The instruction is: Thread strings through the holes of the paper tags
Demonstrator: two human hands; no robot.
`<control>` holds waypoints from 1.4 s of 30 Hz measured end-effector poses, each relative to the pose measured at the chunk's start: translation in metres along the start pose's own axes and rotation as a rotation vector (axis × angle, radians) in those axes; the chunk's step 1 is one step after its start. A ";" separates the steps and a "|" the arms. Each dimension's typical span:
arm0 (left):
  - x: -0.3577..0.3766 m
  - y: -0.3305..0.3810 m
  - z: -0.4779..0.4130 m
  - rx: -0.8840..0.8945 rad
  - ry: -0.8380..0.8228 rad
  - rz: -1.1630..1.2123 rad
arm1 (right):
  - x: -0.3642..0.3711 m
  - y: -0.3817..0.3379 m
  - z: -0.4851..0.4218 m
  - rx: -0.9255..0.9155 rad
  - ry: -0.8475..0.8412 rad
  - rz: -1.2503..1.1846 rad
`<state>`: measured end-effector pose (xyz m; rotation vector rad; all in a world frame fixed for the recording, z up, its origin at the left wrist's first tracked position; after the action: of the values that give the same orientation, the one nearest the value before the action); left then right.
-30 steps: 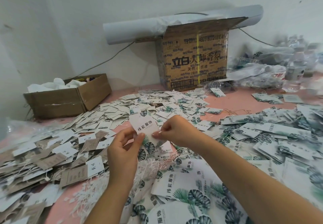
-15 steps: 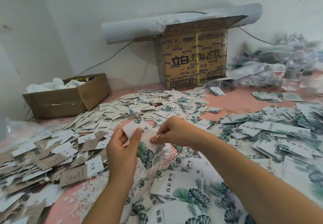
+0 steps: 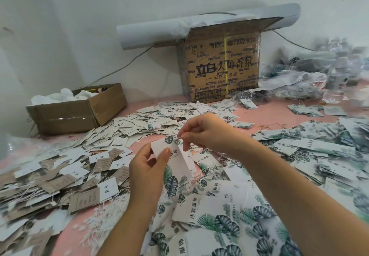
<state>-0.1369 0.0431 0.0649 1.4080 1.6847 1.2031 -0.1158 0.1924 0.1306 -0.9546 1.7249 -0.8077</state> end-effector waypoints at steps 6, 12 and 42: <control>0.000 -0.002 0.001 -0.031 0.008 0.004 | 0.003 -0.004 0.003 -0.028 -0.041 0.151; 0.004 0.008 0.004 -0.005 -0.048 0.053 | 0.002 -0.008 0.000 -0.120 0.098 0.058; 0.006 0.017 0.010 0.039 -0.086 0.028 | 0.017 -0.016 0.004 -0.342 0.249 0.440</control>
<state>-0.1229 0.0514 0.0774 1.4900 1.6425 1.1135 -0.1122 0.1692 0.1358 -0.6664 2.2350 -0.3580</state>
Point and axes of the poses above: each hand's wrist, its own z-axis away from the middle knuckle, its own x-axis out of the palm, y = z × x, the point moved 5 cm from there along -z, towards the middle knuckle, and after that the axes turned 14 degrees about y, right-handed, at the moved point
